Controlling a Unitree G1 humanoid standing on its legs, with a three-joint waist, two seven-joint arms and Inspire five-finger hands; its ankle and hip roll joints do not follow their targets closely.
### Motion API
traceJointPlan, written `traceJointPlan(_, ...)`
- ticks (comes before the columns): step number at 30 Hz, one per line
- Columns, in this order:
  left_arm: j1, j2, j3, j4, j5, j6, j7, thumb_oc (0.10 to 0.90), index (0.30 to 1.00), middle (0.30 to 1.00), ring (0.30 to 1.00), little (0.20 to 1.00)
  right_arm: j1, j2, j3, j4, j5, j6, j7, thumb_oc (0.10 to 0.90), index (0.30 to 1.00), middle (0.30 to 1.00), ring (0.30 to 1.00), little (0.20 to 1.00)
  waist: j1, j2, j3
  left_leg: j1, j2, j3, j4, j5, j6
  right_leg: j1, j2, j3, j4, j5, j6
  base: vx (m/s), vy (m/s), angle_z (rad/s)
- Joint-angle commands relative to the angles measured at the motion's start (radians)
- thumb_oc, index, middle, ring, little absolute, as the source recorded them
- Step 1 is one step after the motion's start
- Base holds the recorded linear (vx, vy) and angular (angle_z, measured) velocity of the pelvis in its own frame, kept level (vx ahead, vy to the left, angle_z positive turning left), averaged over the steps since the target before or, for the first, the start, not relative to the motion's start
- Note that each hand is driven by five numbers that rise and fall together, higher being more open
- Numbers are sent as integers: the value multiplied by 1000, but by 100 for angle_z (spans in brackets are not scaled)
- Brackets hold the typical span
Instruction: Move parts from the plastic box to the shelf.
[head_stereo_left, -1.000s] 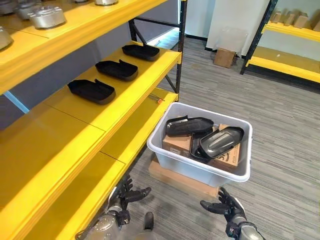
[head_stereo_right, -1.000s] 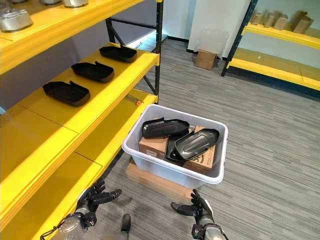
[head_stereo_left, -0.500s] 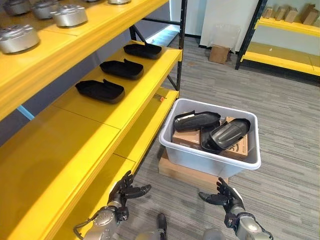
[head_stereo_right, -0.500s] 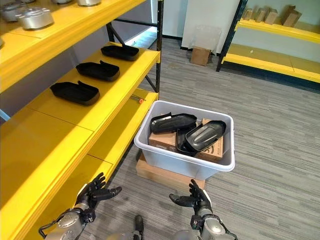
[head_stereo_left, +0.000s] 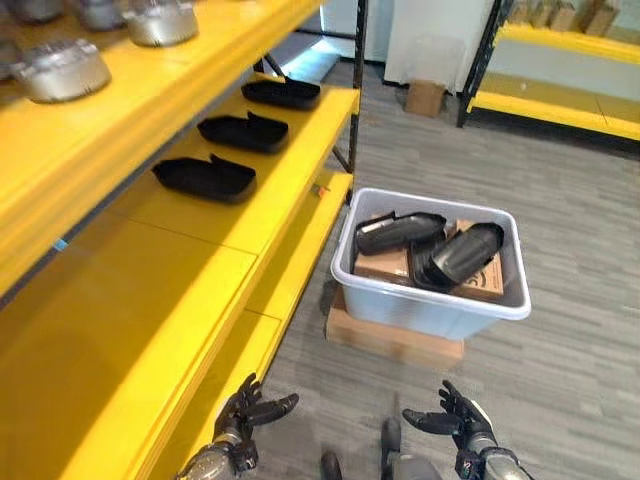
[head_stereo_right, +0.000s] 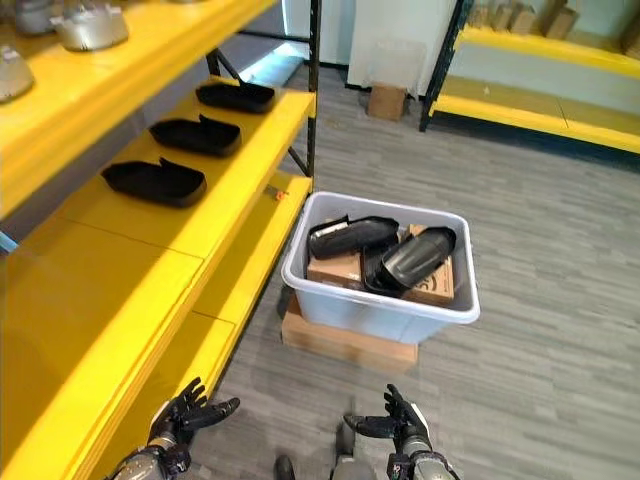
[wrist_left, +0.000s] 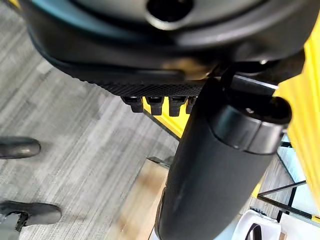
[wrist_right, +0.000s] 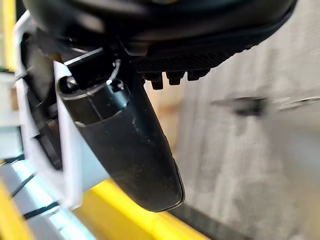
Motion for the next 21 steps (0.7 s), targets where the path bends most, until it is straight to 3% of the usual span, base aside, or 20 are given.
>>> traceJointPlan(1,-37,36,7,-98,18,-75,-8,900,1000,1000,1000,1000,-53,-37,-18,-72,7,-74,2,900,1000,1000,1000,1000,9,11,-51,92,139,-32,-10,-79,-116,-28,6,-4,43,-76,24,111,-110,21)
traceJointPlan(10,-49,34,2,-95,11,-75,1,900,1000,1000,1000,1000,-60,-51,-16,-83,18,-80,-4,900,1000,1000,1000,1000,0,36,-66,101,198,-24,1,-67,-159,-9,41,-18,49,-132,-5,105,-116,9)
traceJointPlan(15,-59,31,2,-97,0,-75,4,900,1000,1000,1000,1000,-63,-59,-7,-84,20,-82,-2,900,1000,1000,1000,1000,-7,51,-63,77,240,-32,92,-28,-187,-5,73,-10,72,-179,-38,87,-117,0)
traceJointPlan(17,-53,28,7,-102,-10,-77,4,900,1000,1000,1000,1000,-62,-63,0,-82,18,-81,1,900,1000,1000,1000,1000,-1,52,-50,40,258,-38,217,19,-204,18,94,-2,74,-200,-59,85,-203,-5)
traceJointPlan(18,-50,28,12,-106,-20,-80,5,900,1000,1000,1000,1000,-65,-72,5,-84,20,-83,5,900,1000,1000,1000,1000,16,35,-24,-49,246,-71,410,92,-205,51,100,4,64,-210,-84,46,-253,0)
traceJointPlan(19,-49,29,11,-109,-24,-82,7,900,1000,1000,1000,1000,-66,-81,4,-95,20,-84,8,900,1000,1000,1000,1000,29,19,0,-104,215,-106,534,116,-204,66,94,7,60,-211,-95,74,-251,16)
traceJointPlan(20,-44,29,12,-113,-33,-82,10,900,1000,1000,1000,1000,-66,-95,3,-101,7,-82,5,900,1000,1000,1000,1000,44,-5,16,-169,179,-135,609,126,-193,79,80,11,50,-216,-100,83,-143,7)
traceJointPlan(21,-43,29,12,-115,-34,-79,10,900,1000,1000,1000,1000,-67,-97,2,-100,3,-82,0,900,1000,1000,1000,1000,45,-11,20,-205,186,-127,600,119,-188,82,73,8,46,-216,-99,130,-75,-14)
